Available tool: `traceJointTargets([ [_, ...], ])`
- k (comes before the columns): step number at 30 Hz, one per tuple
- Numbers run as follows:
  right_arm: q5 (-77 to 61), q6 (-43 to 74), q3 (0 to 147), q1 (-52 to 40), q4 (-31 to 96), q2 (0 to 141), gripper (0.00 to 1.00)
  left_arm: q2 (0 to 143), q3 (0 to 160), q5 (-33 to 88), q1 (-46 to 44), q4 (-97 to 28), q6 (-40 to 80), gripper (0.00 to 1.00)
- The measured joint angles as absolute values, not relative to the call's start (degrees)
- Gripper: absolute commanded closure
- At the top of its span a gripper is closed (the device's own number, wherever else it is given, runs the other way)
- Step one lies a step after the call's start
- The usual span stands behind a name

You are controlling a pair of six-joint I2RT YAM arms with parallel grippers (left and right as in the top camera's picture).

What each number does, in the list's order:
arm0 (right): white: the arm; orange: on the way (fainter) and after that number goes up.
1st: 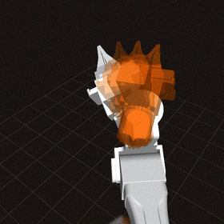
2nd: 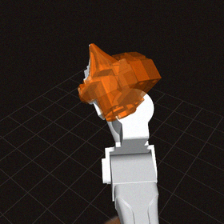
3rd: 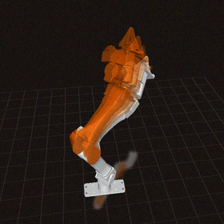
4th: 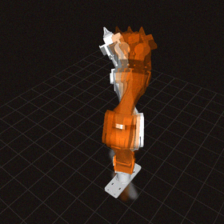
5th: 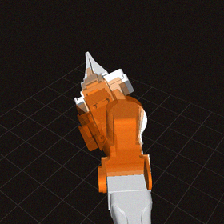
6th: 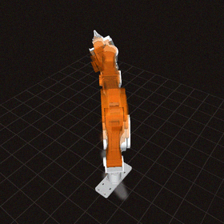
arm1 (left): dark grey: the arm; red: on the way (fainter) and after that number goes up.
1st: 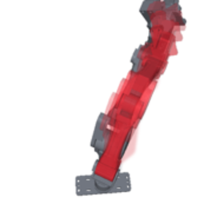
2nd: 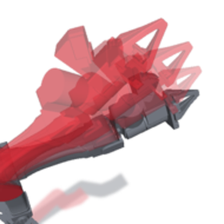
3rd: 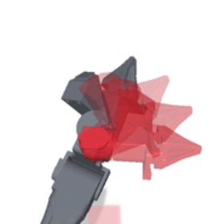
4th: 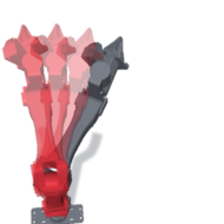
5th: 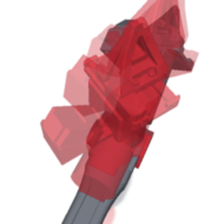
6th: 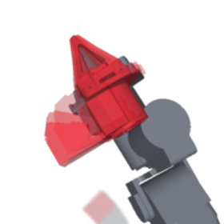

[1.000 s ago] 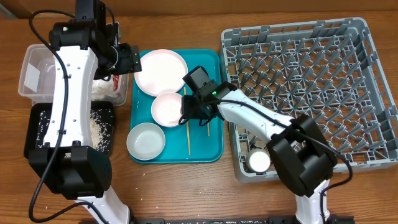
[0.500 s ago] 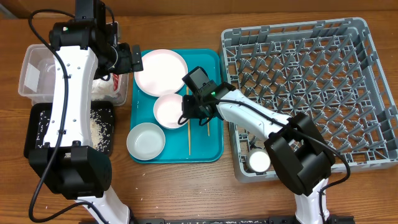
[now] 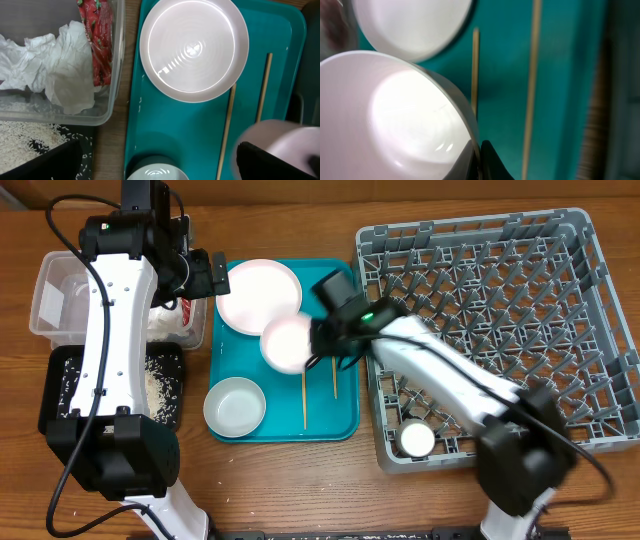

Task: Sort waste into correct bins and load items into the dishwasher
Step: 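Lift the pink bowl and carry it over the dish rack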

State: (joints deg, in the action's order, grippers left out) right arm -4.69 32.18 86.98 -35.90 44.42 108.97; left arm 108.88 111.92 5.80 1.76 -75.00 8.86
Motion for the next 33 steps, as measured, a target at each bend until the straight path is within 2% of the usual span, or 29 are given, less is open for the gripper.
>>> traceJointTargets([
  [3, 2.1, 31.7, 89.2, -32.1, 46.6, 102.1, 0.96, 108.9, 111.9, 5.7, 1.8, -75.0, 8.9, 0.00],
  [5, 12.2, 31.4, 90.2, -29.0, 47.1, 97.5, 0.96, 108.9, 111.9, 5.7, 1.8, -75.0, 8.9, 0.00],
  [10, 32.7, 27.4, 90.3, -27.3, 46.3, 97.0, 0.96, 108.9, 111.9, 5.7, 1.8, -75.0, 8.9, 0.00],
  [14, 45.9, 19.5, 90.3, -27.4, 41.0, 99.5, 0.96, 108.9, 111.9, 5.7, 1.8, -75.0, 8.9, 0.00],
  [26, 64.0, -5.7, 90.3, -27.5, 27.6, 111.1, 0.96, 108.9, 111.9, 5.7, 1.8, -75.0, 8.9, 0.00],
  [33, 66.2, -11.0, 90.3, -27.9, 27.0, 115.5, 0.96, 108.9, 111.9, 5.7, 1.8, -75.0, 8.9, 0.00],
])
